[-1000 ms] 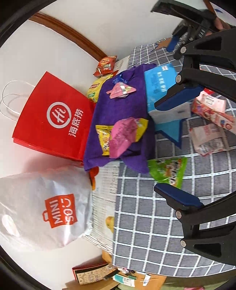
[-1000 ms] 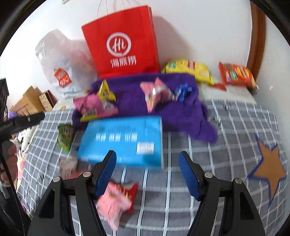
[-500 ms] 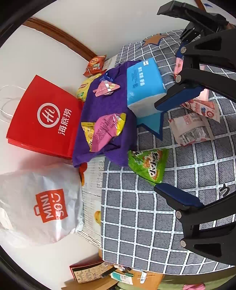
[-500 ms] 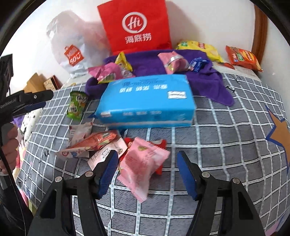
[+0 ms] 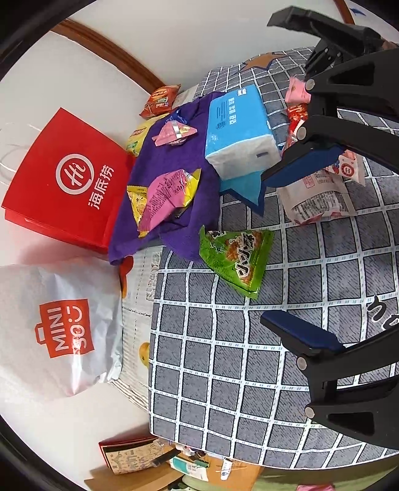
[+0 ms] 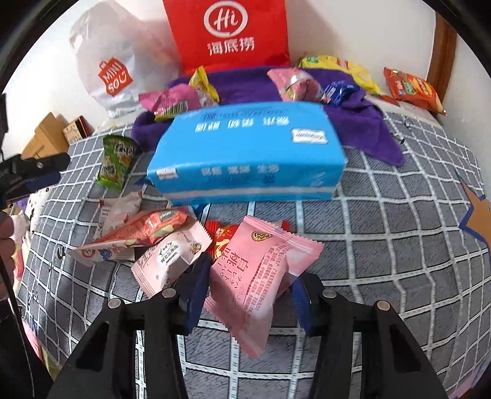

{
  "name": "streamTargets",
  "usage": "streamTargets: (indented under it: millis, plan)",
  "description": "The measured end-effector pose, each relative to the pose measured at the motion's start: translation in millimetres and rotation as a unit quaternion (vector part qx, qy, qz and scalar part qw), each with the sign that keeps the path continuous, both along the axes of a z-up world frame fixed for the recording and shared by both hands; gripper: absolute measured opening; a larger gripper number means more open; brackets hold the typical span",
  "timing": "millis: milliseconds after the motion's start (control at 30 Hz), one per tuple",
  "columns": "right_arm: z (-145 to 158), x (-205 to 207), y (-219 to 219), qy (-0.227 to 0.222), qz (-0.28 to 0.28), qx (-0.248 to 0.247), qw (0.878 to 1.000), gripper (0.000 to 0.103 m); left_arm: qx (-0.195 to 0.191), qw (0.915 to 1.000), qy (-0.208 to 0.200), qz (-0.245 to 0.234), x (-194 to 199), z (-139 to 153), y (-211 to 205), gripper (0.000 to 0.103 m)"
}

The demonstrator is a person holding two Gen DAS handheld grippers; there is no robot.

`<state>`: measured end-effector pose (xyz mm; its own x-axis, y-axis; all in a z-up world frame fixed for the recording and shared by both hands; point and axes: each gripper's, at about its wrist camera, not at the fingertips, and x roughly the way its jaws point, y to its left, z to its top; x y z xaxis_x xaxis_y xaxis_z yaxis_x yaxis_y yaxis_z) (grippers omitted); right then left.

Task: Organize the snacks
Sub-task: 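Grasp the pink pastry packet with the right tool while the left tool approaches the green snack bag, then grasp the green snack bag with the left tool while the right tool lifts the pink pastry packet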

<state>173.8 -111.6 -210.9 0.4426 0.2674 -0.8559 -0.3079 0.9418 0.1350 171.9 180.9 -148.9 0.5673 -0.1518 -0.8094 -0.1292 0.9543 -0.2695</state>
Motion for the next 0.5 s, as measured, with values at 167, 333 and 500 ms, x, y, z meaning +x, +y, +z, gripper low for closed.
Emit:
streamTargets:
  millis: [167,333,500]
  plan:
    - [16.5,2.9,-13.4,-0.026,0.0,0.008,1.0,0.047,0.006,0.9999,0.011,0.001,13.7,-9.4,-5.5,0.081]
    - [21.3,13.9,-33.7,-0.033,-0.009,0.023,0.999,0.047,0.025,0.9994,0.023,0.009,30.3,-22.8,-6.9,0.081]
    - [10.1,29.5,-51.1,-0.03,-0.017,0.004,0.999,0.047,0.067,0.9972,0.031,0.013,49.3,-35.7,-10.7,0.08]
